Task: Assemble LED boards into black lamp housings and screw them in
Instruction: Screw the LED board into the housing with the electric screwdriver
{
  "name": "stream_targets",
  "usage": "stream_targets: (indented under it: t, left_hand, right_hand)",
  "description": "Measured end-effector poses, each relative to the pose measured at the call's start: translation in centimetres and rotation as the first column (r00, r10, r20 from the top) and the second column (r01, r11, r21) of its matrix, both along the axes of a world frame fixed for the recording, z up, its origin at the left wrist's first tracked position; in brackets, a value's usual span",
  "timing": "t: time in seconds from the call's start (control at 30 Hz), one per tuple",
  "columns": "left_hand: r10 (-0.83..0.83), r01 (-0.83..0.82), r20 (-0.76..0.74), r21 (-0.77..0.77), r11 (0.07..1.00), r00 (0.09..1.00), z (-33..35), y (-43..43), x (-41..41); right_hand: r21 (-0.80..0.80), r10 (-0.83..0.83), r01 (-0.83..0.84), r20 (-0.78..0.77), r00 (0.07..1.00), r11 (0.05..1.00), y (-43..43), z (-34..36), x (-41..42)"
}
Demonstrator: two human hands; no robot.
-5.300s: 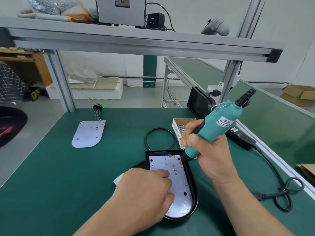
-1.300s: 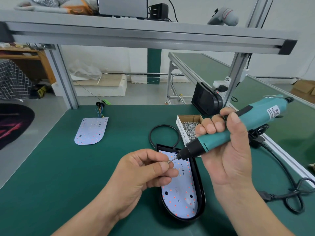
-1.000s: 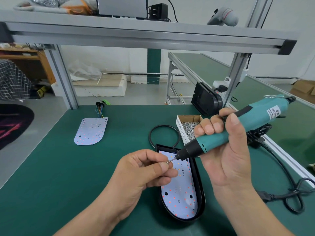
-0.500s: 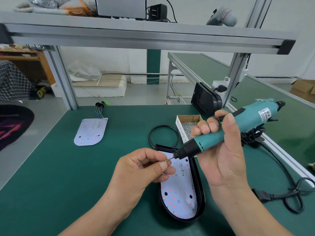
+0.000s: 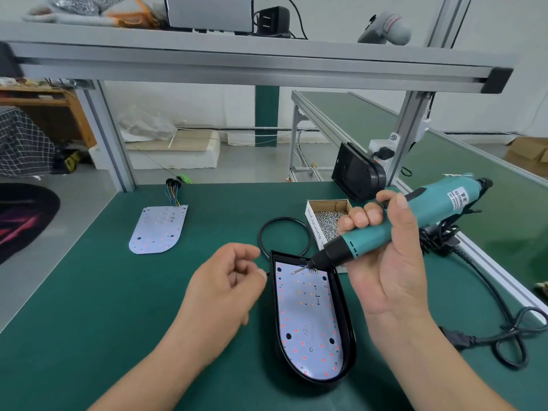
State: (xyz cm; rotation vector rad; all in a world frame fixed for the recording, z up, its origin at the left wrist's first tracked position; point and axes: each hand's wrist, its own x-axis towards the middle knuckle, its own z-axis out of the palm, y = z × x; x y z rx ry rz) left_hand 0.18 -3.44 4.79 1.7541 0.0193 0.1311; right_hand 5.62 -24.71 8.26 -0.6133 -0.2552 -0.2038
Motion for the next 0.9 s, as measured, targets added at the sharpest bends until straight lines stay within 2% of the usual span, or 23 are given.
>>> stream_targets:
  t: [0.07, 0.1, 0.17, 0.27, 0.4, 0.9]
  left_hand:
    - [-0.033, 0.038, -0.021, 0.332, 0.943, 0.999, -0.5, 0.0, -0.3]
    - [-0.051, 0.065, -0.044, 0.444, 0.894, 0.998, -0.8, -0.2, -0.4]
    - [-0.09, 0.14, -0.121, 0.514, 0.846, 0.989, -1.2, -0.7, -0.7]
    - [-0.178, 0.248, -0.203, 0.405, 0.88, 0.963, -1.5, -1.1, -0.5]
    - [-0.243, 0.299, -0.237, 0.237, 0.924, 0.941, -1.8, -1.3, 0.0]
    - [-0.261, 0.308, -0.205, 0.247, 0.919, 0.943, -2.5, -1.8, 0.2]
  right_hand:
    - [-0.035, -0.017, 0.017, 0.002, 1.0, 0.999, 0.0, -0.2, 0.4]
    - [-0.052, -0.024, 0.024, 0.004, 1.0, 0.998, 0.1, -0.3, 0.6]
    - [-0.072, -0.036, 0.036, -0.002, 0.999, 0.997, 0.3, -0.6, 1.0]
    - [-0.098, -0.054, 0.052, -0.022, 0.998, 0.994, 0.6, -1.2, 1.6]
    - [-0.151, -0.064, 0.06, -0.018, 0.998, 0.987, 1.2, -1.6, 1.9]
    - [-0.389, -0.027, 0.047, 0.058, 0.998, 0.92, 2.0, -1.9, 1.7]
